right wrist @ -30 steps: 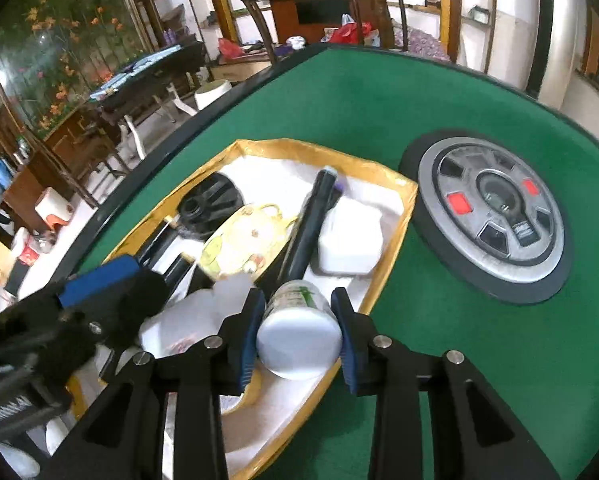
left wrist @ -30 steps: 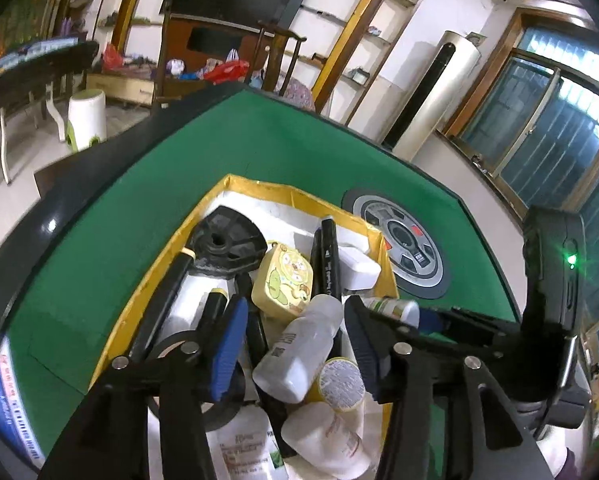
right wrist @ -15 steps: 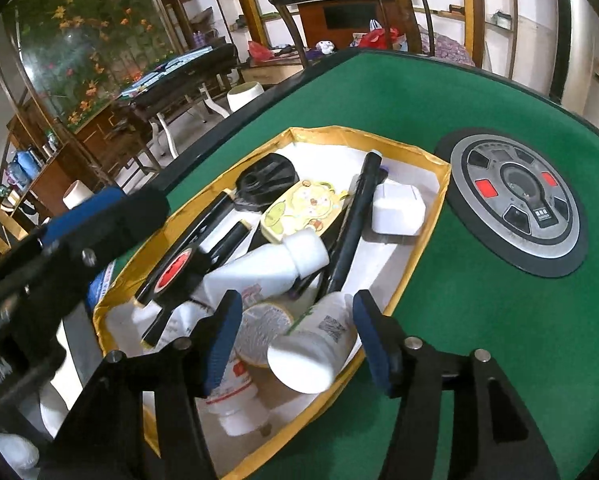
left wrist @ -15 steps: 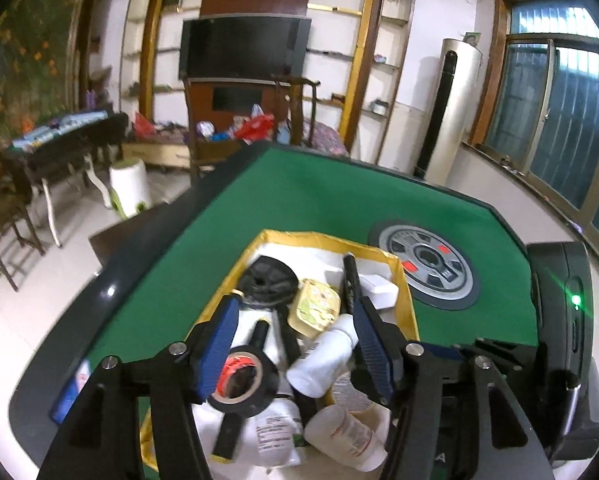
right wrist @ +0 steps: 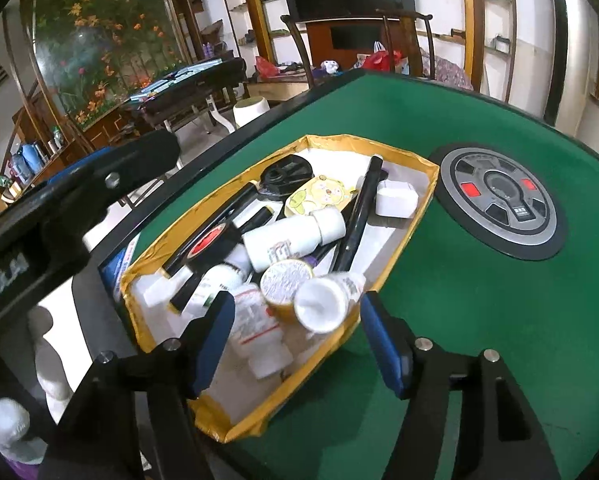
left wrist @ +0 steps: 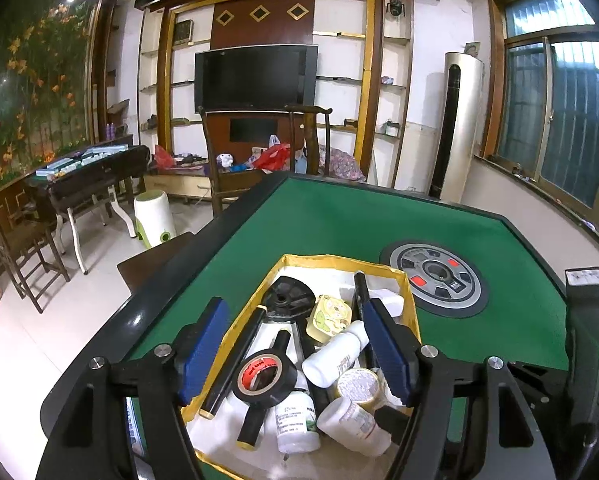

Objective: Organize rigid objects

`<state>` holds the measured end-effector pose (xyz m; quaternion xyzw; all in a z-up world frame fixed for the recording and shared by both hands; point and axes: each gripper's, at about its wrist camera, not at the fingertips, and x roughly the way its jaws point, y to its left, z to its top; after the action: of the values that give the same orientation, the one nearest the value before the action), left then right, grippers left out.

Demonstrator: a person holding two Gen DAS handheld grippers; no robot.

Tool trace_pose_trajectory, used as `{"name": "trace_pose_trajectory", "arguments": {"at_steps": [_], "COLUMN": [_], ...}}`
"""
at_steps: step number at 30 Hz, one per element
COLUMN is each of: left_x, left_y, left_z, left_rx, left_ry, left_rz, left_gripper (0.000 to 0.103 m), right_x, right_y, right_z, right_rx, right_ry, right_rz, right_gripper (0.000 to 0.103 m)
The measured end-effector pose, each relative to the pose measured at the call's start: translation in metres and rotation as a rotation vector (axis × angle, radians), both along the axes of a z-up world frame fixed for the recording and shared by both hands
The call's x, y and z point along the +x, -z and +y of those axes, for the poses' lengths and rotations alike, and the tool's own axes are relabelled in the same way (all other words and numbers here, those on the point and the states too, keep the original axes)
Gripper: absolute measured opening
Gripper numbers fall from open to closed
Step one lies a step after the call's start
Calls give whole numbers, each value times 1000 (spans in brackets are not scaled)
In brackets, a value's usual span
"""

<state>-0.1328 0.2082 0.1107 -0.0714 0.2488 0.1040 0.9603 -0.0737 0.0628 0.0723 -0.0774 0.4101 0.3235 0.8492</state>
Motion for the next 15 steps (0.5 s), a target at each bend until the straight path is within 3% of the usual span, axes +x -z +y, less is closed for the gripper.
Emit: {"name": "trace_pose_trajectory", "arguments": {"at_steps": [15], "left_x": [-25], "left_y": [-5], "left_z": [-31], "left_rx": [52], "left_ry": [14], "left_rz": [-15], "left_gripper": [74], "right_x": [-24], "right_y": [2], "right_z": [-37], "right_rx": [54], "right_ry": [45], "right_rz": [13], "right_gripper": [70]}}
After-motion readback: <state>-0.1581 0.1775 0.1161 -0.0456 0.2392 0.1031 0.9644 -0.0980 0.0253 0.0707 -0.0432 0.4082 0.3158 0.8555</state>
